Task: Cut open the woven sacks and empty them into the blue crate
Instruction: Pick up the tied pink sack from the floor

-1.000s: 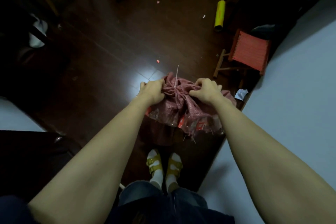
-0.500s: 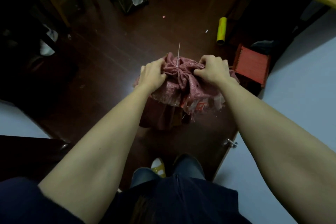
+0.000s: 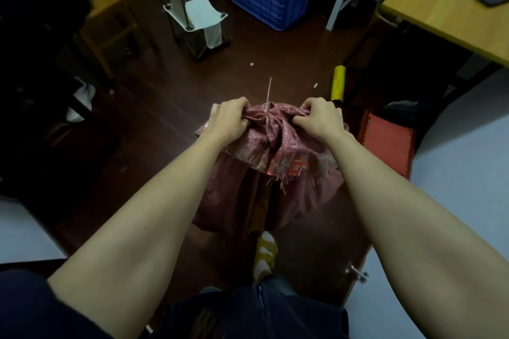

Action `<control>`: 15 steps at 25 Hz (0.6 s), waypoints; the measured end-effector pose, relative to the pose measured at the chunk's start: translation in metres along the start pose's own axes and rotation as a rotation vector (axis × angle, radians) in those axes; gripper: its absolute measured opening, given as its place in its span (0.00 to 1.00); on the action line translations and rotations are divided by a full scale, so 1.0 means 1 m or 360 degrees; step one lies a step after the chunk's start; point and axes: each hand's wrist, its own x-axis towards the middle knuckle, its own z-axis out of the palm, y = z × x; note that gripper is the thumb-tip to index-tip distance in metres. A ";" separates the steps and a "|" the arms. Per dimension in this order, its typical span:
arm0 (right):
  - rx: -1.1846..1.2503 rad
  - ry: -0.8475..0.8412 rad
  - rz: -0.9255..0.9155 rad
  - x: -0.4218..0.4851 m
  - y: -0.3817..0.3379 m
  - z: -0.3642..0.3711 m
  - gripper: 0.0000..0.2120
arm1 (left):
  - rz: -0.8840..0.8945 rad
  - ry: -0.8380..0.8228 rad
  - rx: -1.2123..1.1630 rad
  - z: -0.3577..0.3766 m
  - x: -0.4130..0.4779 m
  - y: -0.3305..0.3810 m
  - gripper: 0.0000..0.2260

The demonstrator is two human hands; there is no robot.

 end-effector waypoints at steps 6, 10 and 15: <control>0.0128 -0.0061 -0.0033 0.085 -0.010 -0.016 0.17 | -0.0059 0.0004 0.0064 -0.013 0.082 -0.001 0.11; 0.0169 -0.0035 -0.0059 0.134 -0.025 -0.021 0.16 | -0.0114 0.0026 0.0043 -0.022 0.129 -0.008 0.10; 0.0151 0.0062 -0.0064 0.209 -0.055 -0.029 0.12 | -0.0130 0.0030 -0.0015 -0.040 0.213 -0.027 0.07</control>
